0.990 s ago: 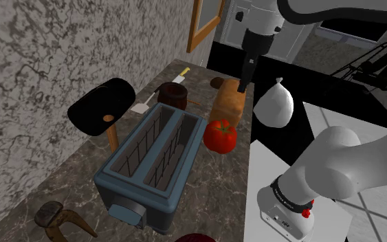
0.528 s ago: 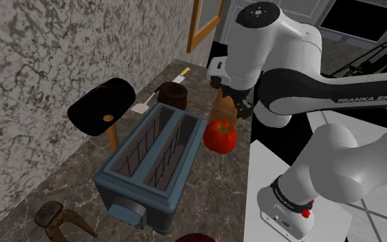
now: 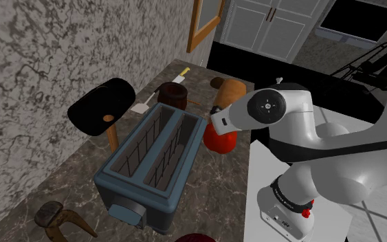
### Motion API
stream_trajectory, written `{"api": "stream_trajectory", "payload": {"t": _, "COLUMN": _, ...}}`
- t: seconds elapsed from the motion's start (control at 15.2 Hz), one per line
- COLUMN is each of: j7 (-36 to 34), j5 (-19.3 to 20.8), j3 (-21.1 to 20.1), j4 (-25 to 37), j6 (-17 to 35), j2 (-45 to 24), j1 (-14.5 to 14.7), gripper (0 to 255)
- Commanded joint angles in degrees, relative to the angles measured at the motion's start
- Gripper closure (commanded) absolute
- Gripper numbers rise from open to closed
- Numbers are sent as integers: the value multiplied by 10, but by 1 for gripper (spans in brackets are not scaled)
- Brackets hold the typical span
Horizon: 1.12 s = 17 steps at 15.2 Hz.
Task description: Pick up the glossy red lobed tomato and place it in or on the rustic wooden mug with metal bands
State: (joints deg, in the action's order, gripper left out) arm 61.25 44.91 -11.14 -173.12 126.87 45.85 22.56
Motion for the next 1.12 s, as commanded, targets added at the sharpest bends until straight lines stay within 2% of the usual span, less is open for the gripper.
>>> {"api": "stream_trajectory", "payload": {"t": 0.0, "j7": -5, "j5": 28, "j3": 5, "j4": -8, "j6": 27, "j2": -13, "j1": -17, "gripper": 0}}
{"api": "stream_trajectory", "payload": {"t": 0.26, "j7": -26, "j5": 71, "j3": 11, "j4": -11, "j6": 68, "j2": -45, "j1": -51, "gripper": 0}}
{"api": "stream_trajectory", "payload": {"t": 0.73, "j7": -26, "j5": 71, "j3": 11, "j4": -11, "j6": 67, "j2": -45, "j1": -51, "gripper": 0}}
{"api": "stream_trajectory", "payload": {"t": 0.79, "j7": -26, "j5": 71, "j3": 11, "j4": -11, "j6": 67, "j2": -45, "j1": -51, "gripper": 255}}
{"api": "stream_trajectory", "payload": {"t": 1.06, "j7": -27, "j5": 71, "j3": 11, "j4": -11, "j6": 68, "j2": -45, "j1": -51, "gripper": 255}}
